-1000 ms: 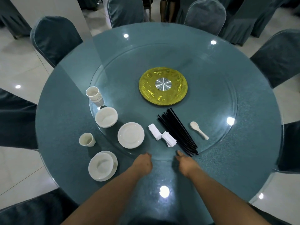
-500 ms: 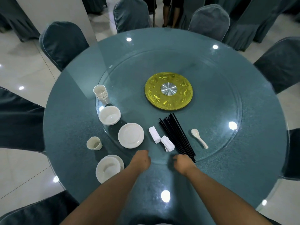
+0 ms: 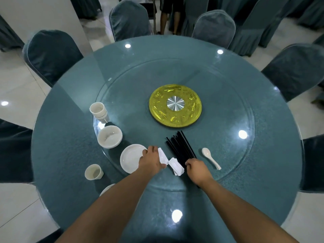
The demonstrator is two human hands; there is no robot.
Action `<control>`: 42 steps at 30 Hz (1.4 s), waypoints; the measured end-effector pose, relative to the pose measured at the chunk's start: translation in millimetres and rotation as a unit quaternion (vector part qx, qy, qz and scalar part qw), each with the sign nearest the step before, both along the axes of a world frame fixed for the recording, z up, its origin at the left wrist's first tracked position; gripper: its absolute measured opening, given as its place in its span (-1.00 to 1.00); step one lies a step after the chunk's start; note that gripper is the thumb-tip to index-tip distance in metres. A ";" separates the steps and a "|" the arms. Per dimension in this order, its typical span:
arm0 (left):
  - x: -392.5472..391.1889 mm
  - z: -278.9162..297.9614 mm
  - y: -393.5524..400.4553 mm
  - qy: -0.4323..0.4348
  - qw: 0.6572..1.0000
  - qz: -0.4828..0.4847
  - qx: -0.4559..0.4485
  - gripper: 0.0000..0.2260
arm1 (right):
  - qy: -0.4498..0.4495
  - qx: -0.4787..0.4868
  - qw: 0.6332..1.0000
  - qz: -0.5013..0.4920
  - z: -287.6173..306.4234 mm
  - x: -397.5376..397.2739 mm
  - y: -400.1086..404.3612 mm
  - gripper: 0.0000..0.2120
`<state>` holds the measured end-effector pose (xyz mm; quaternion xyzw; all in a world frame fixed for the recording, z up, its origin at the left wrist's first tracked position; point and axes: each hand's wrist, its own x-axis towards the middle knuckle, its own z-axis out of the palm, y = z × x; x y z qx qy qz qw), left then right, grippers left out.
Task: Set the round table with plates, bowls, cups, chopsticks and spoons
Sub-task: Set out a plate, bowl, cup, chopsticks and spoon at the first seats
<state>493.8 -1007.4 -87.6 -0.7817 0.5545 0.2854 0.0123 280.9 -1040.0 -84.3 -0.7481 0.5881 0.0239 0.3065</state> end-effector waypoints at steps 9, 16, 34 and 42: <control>-1.2 -12.8 -10.9 -0.030 0.999 -0.018 -0.010 -0.31 | -0.041 -0.037 0.998 -0.031 -3.2 -3.4 -12.8 -0.77; -6.8 -5.1 1.2 -0.012 0.999 0.010 -0.040 -0.26 | -0.114 -0.078 0.990 -0.023 9.1 8.7 -5.8 -0.85; -1.0 -8.3 130.7 0.098 0.983 0.139 -0.072 -0.34 | -0.182 0.126 0.973 -0.064 -14.8 77.8 97.5 -0.88; -13.1 -44.8 174.1 0.183 0.963 0.197 -0.034 -0.66 | -0.169 0.152 0.963 -0.147 -64.9 66.2 142.2 -0.91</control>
